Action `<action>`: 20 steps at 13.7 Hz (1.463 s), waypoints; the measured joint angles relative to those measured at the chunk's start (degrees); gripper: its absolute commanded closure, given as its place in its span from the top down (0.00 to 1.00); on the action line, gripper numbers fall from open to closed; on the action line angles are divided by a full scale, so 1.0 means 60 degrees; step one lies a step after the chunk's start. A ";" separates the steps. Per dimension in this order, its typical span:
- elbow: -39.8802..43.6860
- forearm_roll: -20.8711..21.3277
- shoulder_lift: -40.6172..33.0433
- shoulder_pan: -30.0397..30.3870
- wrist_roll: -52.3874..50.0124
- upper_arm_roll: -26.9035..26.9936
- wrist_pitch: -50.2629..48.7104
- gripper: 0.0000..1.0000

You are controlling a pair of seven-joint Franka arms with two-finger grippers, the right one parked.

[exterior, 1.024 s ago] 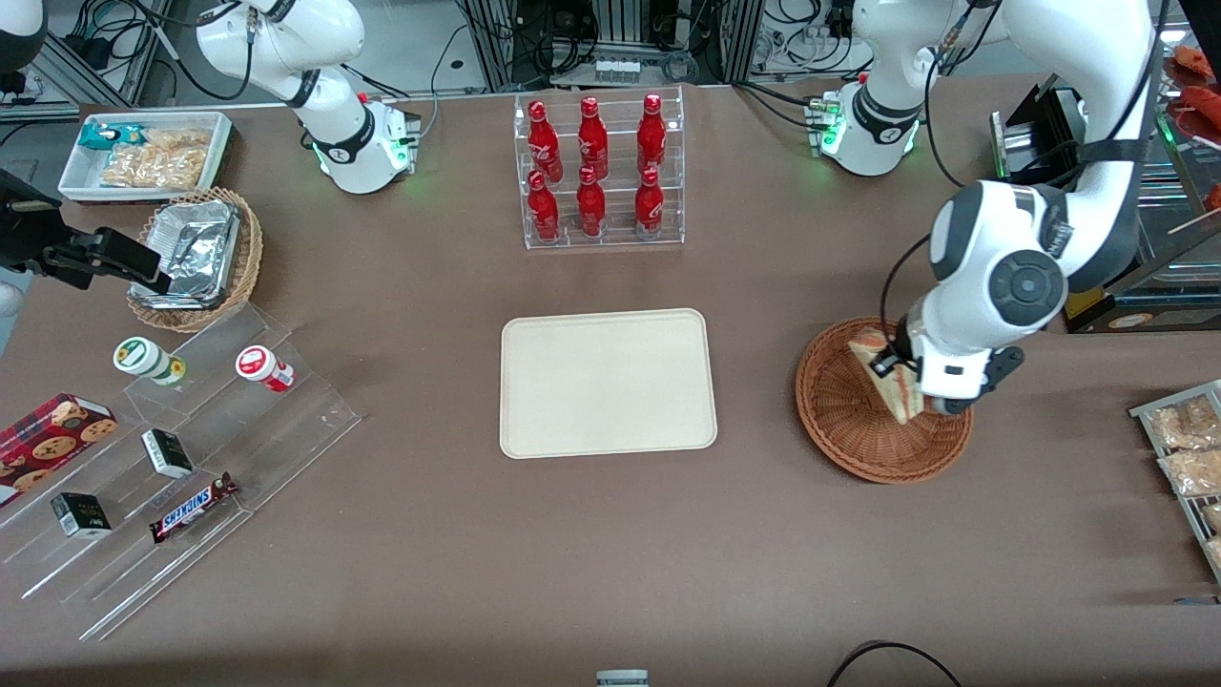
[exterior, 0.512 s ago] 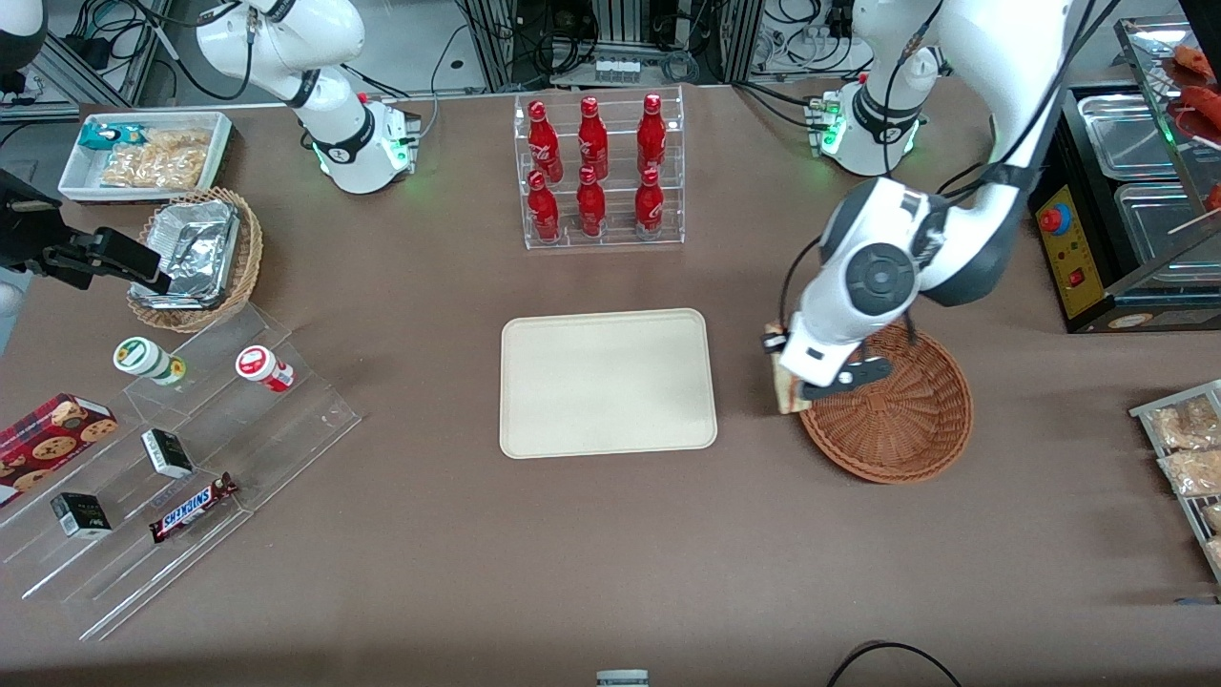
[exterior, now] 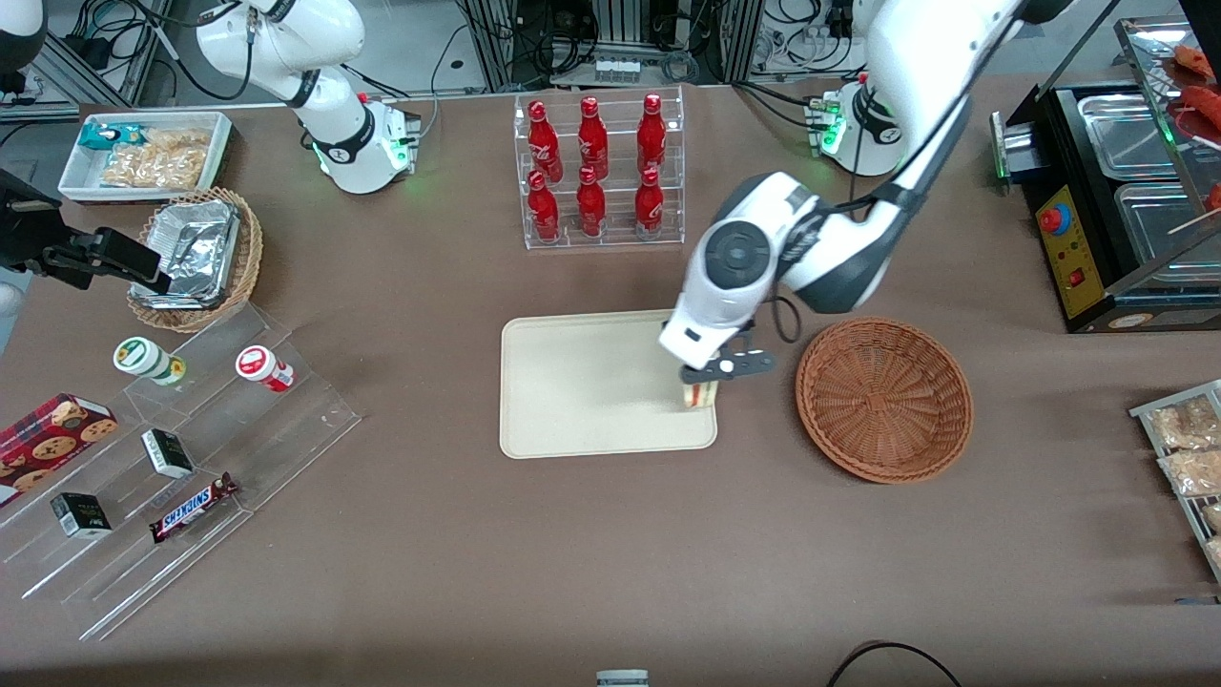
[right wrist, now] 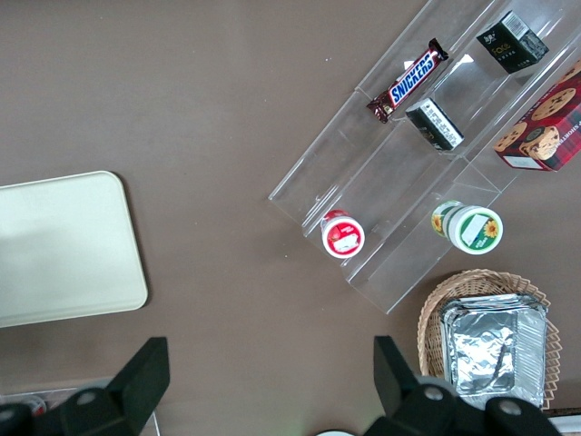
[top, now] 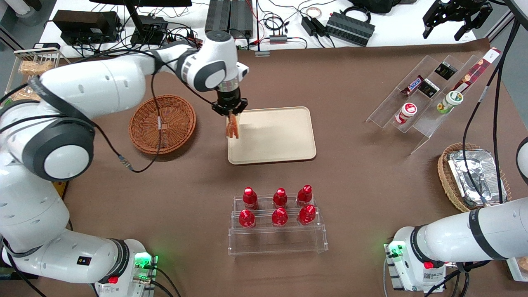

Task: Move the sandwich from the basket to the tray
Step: 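Lift the sandwich and carry it toward the cream tray, then lower the sandwich onto the tray and open the left gripper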

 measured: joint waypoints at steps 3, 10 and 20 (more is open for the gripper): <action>0.1133 0.0311 0.1005 -0.0831 -0.1033 -0.0002 0.0020 0.06; 0.3042 0.1717 0.2829 -0.2003 -0.3142 0.0008 0.0018 0.06; 0.3400 0.1731 0.3662 -0.2063 -0.3149 -0.0002 0.0425 0.33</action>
